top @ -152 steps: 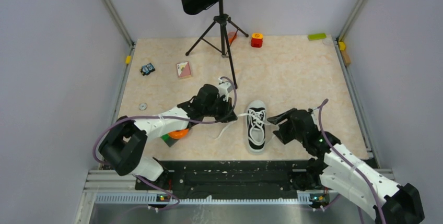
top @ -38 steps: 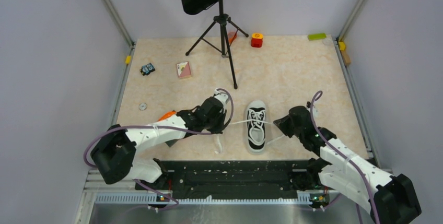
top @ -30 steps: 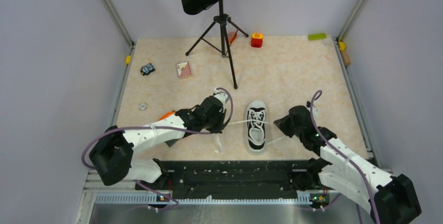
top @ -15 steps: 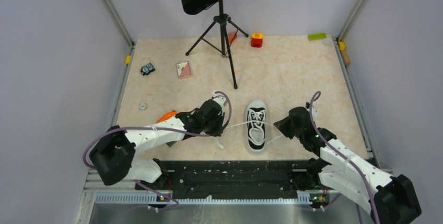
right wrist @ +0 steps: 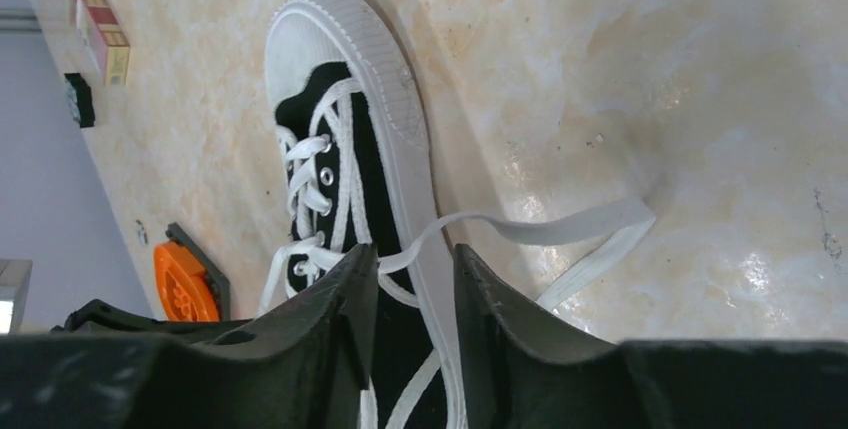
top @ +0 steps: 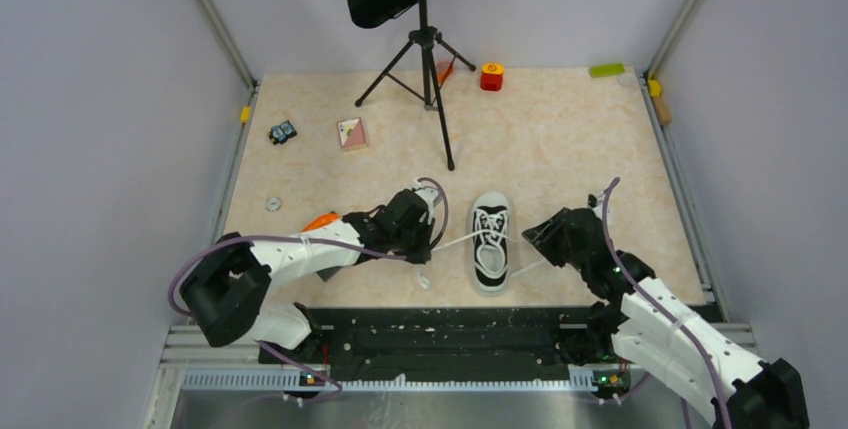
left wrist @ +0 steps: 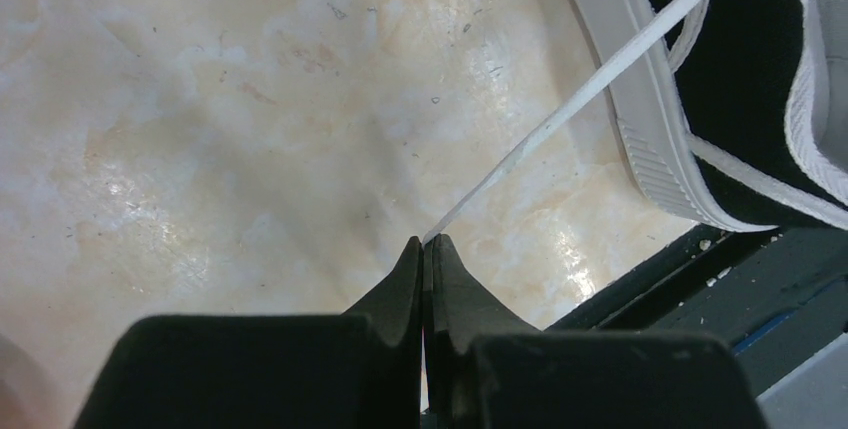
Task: Tie the shoes
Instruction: Tie the shoelace on the shoe.
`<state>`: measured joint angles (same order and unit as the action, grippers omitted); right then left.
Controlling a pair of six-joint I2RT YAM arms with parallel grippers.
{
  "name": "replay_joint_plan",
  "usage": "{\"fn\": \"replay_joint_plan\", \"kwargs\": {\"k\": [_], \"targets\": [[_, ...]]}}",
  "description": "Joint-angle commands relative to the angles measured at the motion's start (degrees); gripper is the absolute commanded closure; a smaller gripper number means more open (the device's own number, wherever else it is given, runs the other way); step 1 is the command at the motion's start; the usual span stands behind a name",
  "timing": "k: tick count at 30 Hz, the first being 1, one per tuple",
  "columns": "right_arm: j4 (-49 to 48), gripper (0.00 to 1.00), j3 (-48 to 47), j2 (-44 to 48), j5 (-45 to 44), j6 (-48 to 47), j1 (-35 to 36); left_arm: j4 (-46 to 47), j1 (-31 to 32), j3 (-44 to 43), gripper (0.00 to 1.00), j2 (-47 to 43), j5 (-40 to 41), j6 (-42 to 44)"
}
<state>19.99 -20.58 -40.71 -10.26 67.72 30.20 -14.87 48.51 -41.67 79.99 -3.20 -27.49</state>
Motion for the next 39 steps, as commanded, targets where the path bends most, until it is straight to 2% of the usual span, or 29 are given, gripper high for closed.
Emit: {"fn": "replay_joint_plan", "kwargs": {"k": [1,4,7,14,17,21,24,27,33,39], "targets": [[3.0,0.6,-3.2,4.3,2.3,-5.6,-0.6,-2.8,-0.3,-3.9,1.0,-1.4,-2.9,2.4],[4.0,0.52,-5.9,5.4,4.5,-11.2,-0.6,-1.9,-0.3,-4.2,1.0,-1.7,-4.6,1.7],[3.7,0.49,-11.4,2.4,7.5,-19.3,-0.6,-1.2,-0.3,-4.1,1.0,-2.9,-4.9,0.9],[-3.4,0.51,-24.4,-15.2,22.6,-51.0,1.5,-1.6,-0.7,-4.1,1.0,-4.1,-5.1,-0.6],[-5.6,0.52,-27.0,-21.0,22.6,-64.4,6.7,-1.2,-1.0,-4.0,1.0,-3.1,-7.6,-1.3],[-9.6,0.5,-26.1,-25.6,21.5,-75.1,10.9,0.1,-1.9,-3.9,1.0,-1.4,-10.2,-2.4],[-13.2,0.49,-23.7,-26.4,21.3,-78.8,12.4,-2.3,-2.5,-6.6,1.0,0.0,-10.4,-3.1],[-15.4,0.5,-21.7,-26.7,21.3,-81.4,12.9,0.7,-3.2,-6.6,1.0,0.2,-13.9,-4.3],[-11.5,0.52,-23.0,-30.6,23.3,-85.5,13.8,1.7,-3.9,-6.2,1.0,1.8,-16.9,-4.8],[-11.8,0.51,-22.8,-32.3,24.9,-86.5,14.1,1.6,-4.7,-6.2,1.0,1.6,-17.5,-4.8]]}}
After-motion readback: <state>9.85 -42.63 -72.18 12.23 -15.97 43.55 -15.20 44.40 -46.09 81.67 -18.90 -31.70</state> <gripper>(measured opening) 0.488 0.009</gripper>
